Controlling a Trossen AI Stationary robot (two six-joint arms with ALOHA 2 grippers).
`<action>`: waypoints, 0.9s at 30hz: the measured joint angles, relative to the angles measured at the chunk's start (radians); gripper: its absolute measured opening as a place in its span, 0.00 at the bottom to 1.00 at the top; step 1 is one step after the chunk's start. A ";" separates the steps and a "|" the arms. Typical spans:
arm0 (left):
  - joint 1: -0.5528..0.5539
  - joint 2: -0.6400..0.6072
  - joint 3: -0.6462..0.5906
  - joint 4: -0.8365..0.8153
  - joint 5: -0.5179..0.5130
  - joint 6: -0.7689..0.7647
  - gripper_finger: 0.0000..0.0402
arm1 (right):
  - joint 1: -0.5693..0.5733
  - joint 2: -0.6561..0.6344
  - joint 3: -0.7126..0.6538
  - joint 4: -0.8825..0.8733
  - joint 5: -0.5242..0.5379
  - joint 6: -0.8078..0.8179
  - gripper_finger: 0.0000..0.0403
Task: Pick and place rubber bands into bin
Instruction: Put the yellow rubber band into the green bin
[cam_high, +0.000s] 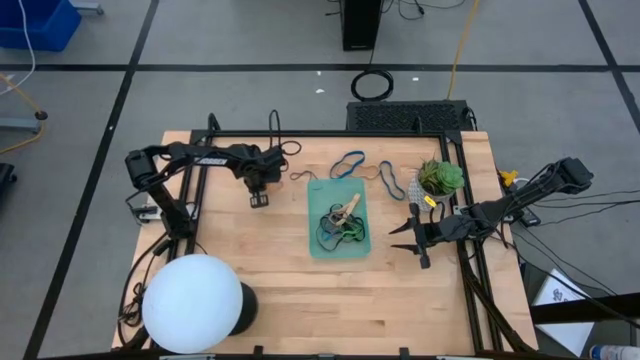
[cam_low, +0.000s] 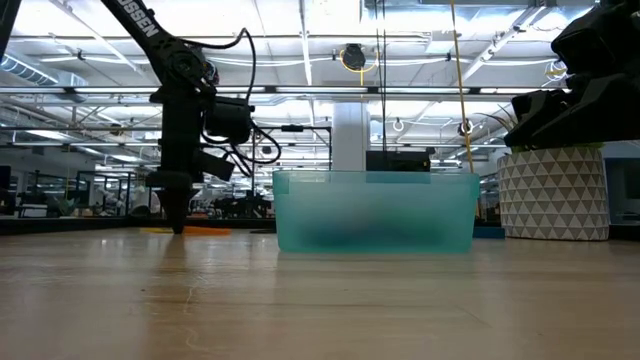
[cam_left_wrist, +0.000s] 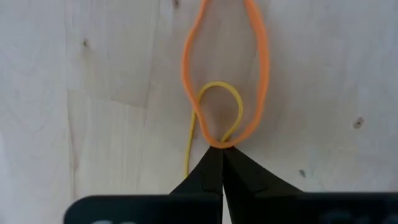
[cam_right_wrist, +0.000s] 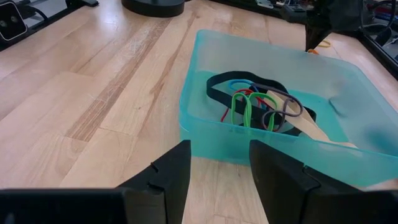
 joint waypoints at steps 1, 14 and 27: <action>-0.006 -0.001 0.012 -0.019 0.000 -0.011 0.01 | 0.000 0.000 0.000 0.000 0.000 0.000 0.39; -0.103 -0.017 0.187 -0.223 0.184 -0.125 0.00 | 0.000 0.000 0.000 0.001 0.000 0.002 0.39; -0.233 -0.019 0.387 -0.208 0.355 -0.150 0.00 | 0.000 0.000 0.000 0.001 0.000 0.002 0.39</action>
